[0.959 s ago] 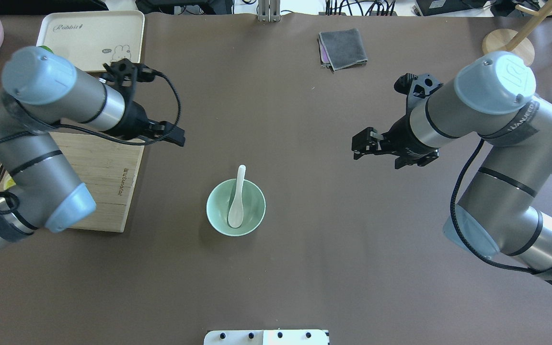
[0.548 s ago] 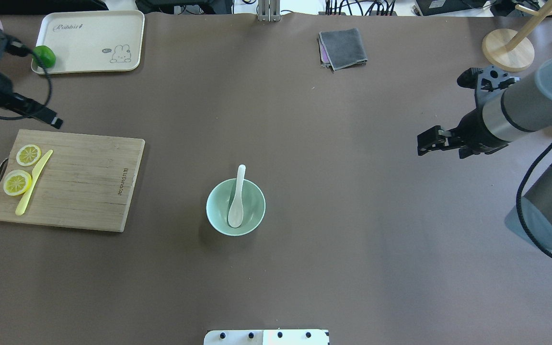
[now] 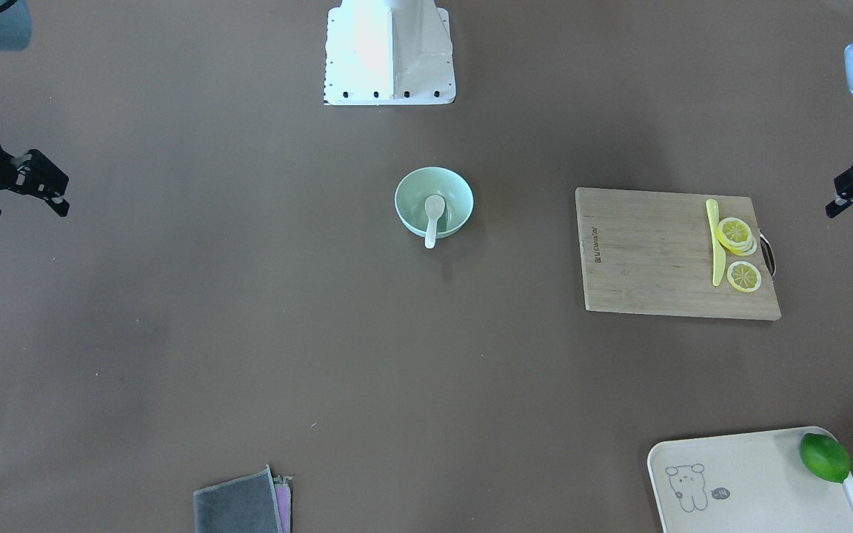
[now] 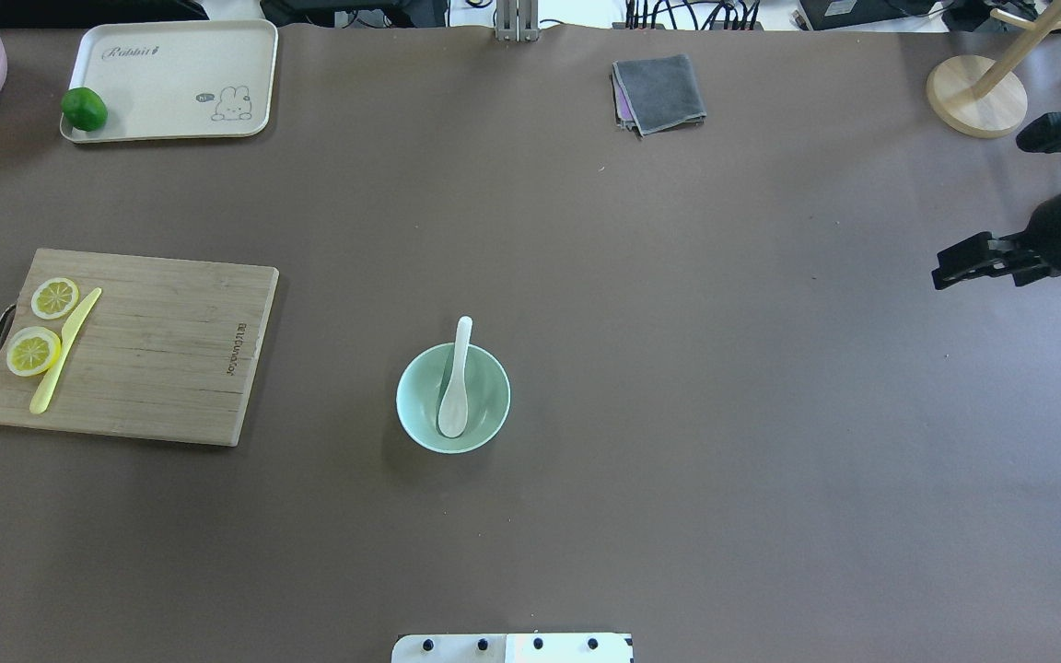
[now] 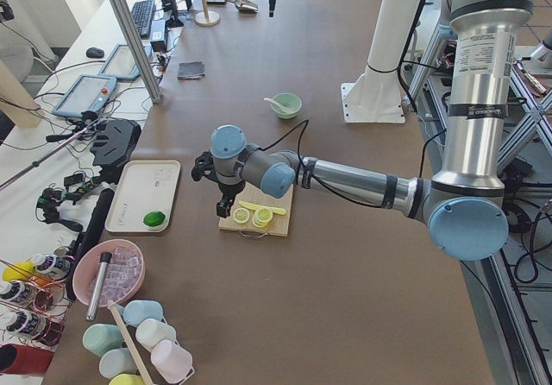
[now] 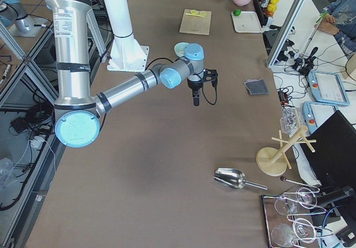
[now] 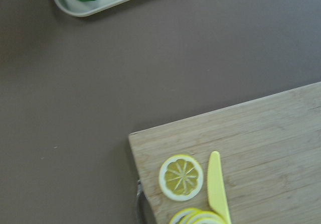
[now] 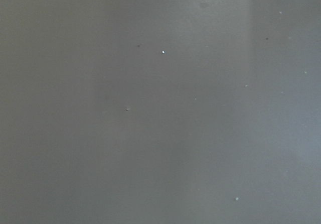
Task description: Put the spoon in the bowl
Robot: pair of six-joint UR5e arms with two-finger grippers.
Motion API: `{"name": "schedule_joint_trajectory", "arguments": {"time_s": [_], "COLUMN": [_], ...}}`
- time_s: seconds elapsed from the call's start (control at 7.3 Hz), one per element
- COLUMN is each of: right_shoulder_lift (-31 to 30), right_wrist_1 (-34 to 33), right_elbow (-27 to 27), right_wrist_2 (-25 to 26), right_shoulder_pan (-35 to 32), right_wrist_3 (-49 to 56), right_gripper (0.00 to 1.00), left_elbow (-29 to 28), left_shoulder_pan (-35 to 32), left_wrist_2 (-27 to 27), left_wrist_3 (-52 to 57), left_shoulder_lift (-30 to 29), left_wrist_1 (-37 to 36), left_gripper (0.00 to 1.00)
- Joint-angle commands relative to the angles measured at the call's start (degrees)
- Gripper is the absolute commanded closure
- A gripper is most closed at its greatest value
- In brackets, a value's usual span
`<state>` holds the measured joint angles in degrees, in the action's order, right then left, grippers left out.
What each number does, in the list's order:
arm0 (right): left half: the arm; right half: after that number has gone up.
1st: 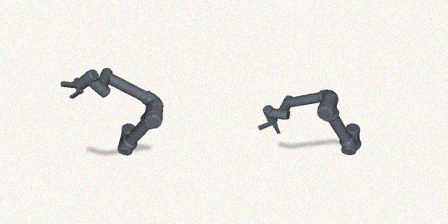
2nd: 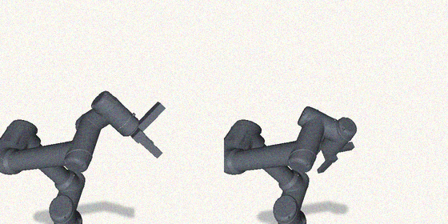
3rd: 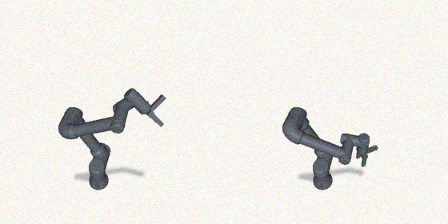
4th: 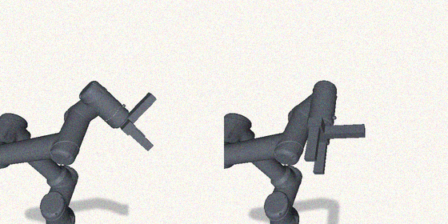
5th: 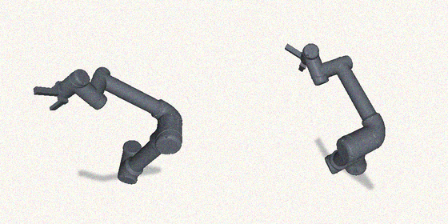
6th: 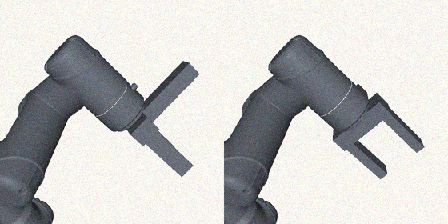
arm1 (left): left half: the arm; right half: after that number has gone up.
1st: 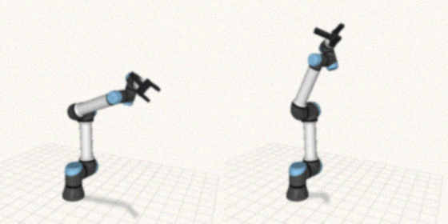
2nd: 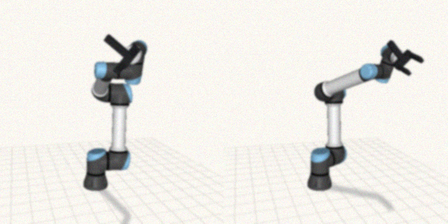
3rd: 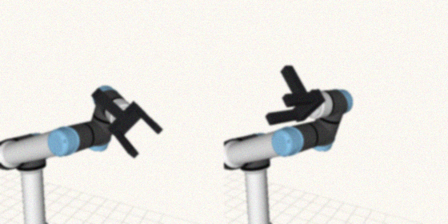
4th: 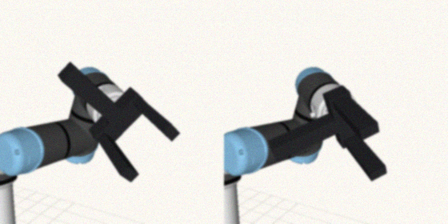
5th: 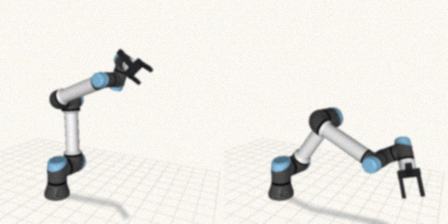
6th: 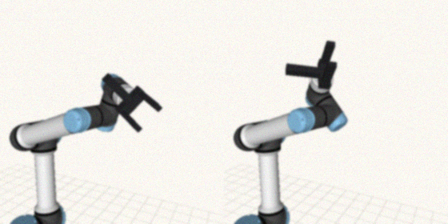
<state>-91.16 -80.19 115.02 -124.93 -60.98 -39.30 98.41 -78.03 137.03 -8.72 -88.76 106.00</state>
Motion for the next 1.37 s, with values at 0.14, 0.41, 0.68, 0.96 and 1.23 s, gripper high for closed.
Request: {"name": "schedule_joint_trajectory", "arguments": {"time_s": [0.14,0.41,0.68,0.96,1.23], "right_shoulder_lift": [-4.1,-4.2,-4.4,-4.3,-4.3], "right_wrist_1": [0.0,0.1,0.3,0.6,0.6], "right_elbow": [-1.8,-4.8,-7.6,-11.9,-12.0], "right_wrist_2": [-0.8,-1.0,-4.4,-7.4,-7.9], "right_shoulder_pan": [-6.6,-10.5,-14.1,-17.1,-17.2], "right_wrist_3": [10.0,17.1,21.0,27.6,27.6], "right_gripper": [0.00,0.00,0.00,0.00,0.00], "left_elbow": [0.9,1.2,0.7,0.6,-0.8], "left_shoulder_pan": [-1.2,-1.3,-1.2,-1.2,-1.2], "left_wrist_2": [-0.1,0.1,0.1,0.2,0.3], "left_wrist_3": [-0.2,-3.1,-4.6,-4.5,-4.6], "left_shoulder_lift": [1.8,2.8,3.2,3.9,3.9], "left_wrist_1": [-0.1,0.2,0.2,0.5,0.1], "left_gripper": [0.02,0.02,0.02,0.02,0.02]}}
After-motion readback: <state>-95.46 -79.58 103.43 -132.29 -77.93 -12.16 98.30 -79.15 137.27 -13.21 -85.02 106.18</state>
